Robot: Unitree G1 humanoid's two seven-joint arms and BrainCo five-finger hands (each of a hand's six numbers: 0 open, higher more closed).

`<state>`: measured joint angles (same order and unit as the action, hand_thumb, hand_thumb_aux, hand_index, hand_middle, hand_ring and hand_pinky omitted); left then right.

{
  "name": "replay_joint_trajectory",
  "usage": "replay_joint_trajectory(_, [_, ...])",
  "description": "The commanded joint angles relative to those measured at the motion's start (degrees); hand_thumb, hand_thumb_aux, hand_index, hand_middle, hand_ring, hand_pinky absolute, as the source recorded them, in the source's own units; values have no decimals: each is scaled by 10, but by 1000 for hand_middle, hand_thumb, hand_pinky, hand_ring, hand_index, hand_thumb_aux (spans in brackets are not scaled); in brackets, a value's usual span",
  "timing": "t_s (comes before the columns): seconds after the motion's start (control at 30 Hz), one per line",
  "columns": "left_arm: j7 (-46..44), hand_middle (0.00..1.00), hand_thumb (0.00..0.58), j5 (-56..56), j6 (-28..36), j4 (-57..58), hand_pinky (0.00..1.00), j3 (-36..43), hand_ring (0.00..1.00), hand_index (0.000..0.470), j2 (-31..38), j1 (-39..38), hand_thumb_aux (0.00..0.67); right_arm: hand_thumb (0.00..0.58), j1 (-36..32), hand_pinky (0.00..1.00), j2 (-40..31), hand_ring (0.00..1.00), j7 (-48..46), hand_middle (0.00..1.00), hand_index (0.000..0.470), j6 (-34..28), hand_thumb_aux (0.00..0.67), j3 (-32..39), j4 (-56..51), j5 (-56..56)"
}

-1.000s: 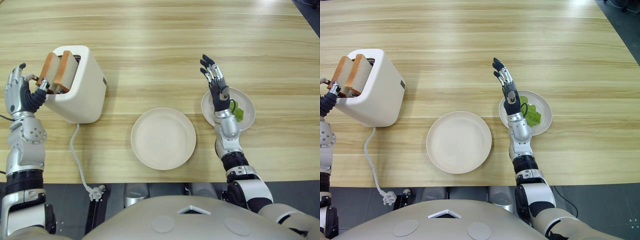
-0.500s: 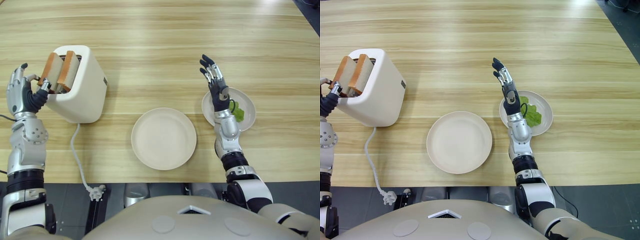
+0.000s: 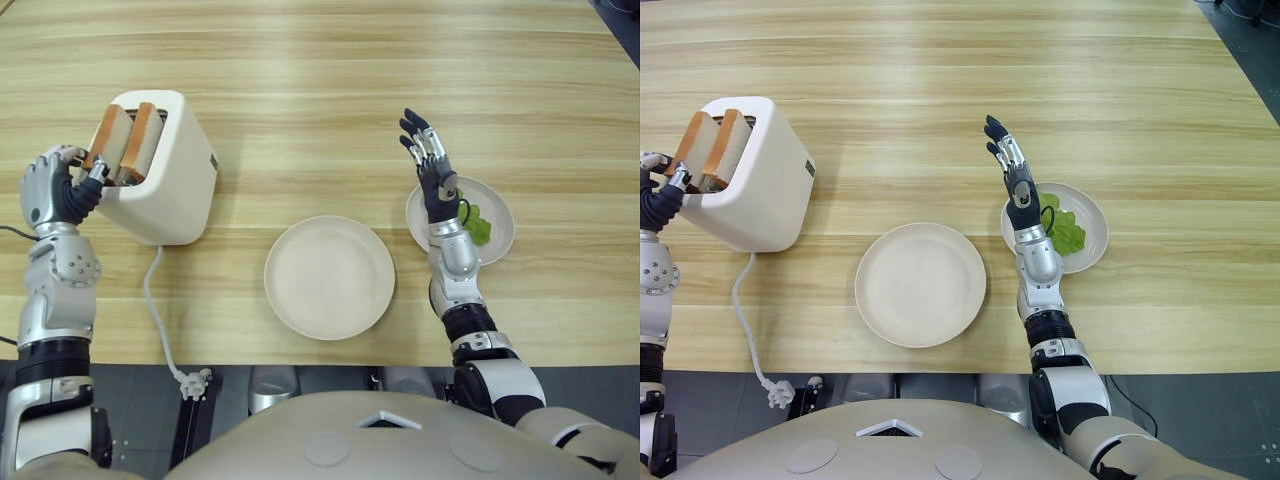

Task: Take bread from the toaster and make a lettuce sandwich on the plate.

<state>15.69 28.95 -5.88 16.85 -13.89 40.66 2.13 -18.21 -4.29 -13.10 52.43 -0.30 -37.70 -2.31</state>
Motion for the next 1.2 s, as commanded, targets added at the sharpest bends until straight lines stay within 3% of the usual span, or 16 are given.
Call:
replay_joint_trajectory(0.03, [-18, 1000, 580, 8, 6, 4, 1000, 29, 1000, 460, -5, -13, 670, 0, -2, 0, 2, 0, 1, 0, 0, -1, 0, 2, -7, 4])
replay_joint_trajectory(0.47, [-12, 1000, 580, 21, 28, -42, 1000, 21, 1000, 460, 8, -13, 670, 0, -6, 0, 2, 0, 1, 0, 0, -1, 0, 1, -14, 4])
replay_joint_trajectory(0.8, [75, 1000, 580, 70, 57, -146, 1000, -27, 1000, 460, 9, 12, 670, 0, -11, 0, 5, 0, 2, 0, 0, 1, 0, 3, -26, 6])
replay_joint_trajectory(1.2, [83, 1000, 580, 71, 45, -163, 1000, -22, 1000, 460, -3, 23, 670, 0, -12, 0, 7, 0, 1, 0, 0, 3, 0, 4, -29, 7])
